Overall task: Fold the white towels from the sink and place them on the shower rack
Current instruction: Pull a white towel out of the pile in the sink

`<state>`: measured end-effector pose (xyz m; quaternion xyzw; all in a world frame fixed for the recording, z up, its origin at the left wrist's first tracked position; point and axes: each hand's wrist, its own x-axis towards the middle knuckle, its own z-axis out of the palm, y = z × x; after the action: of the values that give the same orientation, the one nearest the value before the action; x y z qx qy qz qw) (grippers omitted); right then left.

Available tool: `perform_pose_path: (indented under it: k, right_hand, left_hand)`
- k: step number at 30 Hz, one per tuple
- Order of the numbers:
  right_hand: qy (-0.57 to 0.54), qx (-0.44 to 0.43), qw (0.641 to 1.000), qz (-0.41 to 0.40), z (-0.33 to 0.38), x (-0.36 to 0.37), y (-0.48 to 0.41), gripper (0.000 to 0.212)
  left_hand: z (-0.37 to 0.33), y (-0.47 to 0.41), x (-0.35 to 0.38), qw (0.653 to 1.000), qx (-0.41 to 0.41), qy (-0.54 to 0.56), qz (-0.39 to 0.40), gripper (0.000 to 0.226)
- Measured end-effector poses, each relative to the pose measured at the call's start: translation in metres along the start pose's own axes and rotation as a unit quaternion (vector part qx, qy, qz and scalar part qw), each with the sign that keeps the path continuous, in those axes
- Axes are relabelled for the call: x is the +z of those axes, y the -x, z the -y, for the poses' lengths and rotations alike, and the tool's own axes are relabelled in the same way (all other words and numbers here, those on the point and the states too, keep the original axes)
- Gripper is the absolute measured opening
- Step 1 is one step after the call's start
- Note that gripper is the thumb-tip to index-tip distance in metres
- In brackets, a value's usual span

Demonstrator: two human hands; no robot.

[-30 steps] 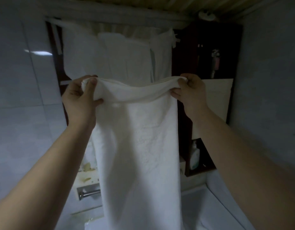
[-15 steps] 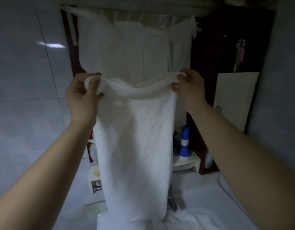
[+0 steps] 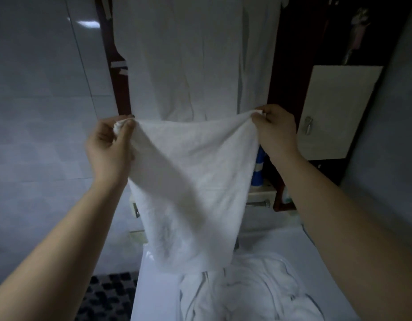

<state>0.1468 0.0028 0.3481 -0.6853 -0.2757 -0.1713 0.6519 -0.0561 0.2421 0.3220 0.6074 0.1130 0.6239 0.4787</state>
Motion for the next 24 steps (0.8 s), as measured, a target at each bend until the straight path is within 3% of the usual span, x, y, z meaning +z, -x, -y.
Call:
perform_pose_path:
  k: [5,12,24]
  right_hand:
    - [-0.013,0.040,0.999,0.032,-0.011,-0.020,0.037,0.011]
    - [0.010,0.076,0.997,0.001,-0.015,-0.034,0.102,0.018]
    - [0.012,0.180,0.982,0.057,-0.027,-0.055,0.212,0.021]
  left_hand:
    - [0.004,0.027,-0.019,0.999,-0.014,-0.036,0.022,0.009]
    - [0.015,0.066,-0.056,0.994,-0.034,-0.059,0.082,0.003]
    - [0.028,0.156,-0.150,0.981,-0.112,-0.041,0.154,0.004]
